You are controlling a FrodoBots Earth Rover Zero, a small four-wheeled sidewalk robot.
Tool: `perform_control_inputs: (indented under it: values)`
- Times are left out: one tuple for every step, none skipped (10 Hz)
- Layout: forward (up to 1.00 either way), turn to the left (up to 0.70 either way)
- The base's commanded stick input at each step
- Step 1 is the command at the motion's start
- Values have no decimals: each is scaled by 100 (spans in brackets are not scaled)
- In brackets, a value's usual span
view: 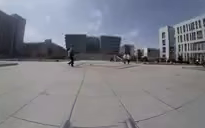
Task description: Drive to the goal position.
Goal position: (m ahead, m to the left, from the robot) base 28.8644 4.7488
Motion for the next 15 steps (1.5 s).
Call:
perform_control_inputs:
  values:
    - [85,0]
    - [85,0]
    - [85,0]
    - [85,0]
    - [85,0]
    - [85,0]
    - [85,0]
    - [85,0]
    - [85,0]
    - [85,0]
    - [85,0]
    - [85,0]
    - [85,0]
    - [85,0]
    - [85,0]
